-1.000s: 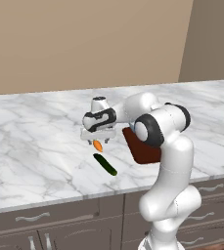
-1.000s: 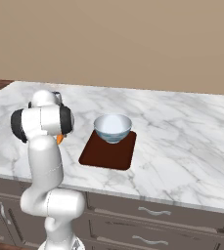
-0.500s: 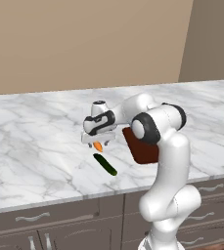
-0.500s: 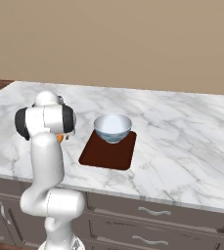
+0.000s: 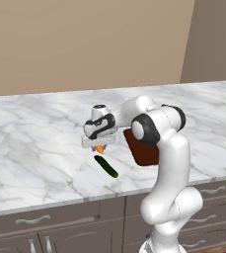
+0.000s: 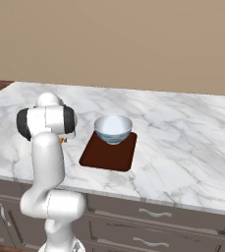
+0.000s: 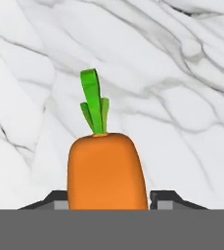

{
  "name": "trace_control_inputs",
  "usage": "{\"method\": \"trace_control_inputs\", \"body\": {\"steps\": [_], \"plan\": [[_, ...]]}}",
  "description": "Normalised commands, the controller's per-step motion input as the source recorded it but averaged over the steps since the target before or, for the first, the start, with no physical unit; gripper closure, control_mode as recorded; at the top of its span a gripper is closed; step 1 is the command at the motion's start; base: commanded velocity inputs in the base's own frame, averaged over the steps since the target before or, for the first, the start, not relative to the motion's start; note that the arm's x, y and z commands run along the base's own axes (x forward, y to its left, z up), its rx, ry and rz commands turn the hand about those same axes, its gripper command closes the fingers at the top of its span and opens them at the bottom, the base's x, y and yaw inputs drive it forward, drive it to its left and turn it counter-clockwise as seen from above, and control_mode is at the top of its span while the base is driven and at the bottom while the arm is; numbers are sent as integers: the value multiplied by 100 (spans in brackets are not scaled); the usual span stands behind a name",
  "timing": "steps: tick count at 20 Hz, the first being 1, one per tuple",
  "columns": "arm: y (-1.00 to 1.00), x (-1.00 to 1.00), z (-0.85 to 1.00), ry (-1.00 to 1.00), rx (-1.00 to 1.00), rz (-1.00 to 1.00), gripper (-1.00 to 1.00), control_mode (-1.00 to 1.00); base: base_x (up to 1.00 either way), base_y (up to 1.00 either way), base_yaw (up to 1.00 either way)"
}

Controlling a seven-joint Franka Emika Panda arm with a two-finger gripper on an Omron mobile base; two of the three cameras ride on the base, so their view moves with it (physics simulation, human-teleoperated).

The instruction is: Place the two vegetables and bowl onto the tray for setting up a vegetable dip station.

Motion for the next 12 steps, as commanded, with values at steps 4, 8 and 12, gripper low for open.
{"method": "trace_control_inputs", "body": {"steps": [4, 8, 12], "plan": [[0, -6, 0, 0, 0, 0, 100, -100, 0, 0, 0], [-21, -32, 19, 2, 1, 0, 100, -100, 0, 0, 0], [-51, -48, 38, 0, 0, 2, 100, -100, 0, 0, 0]]}}
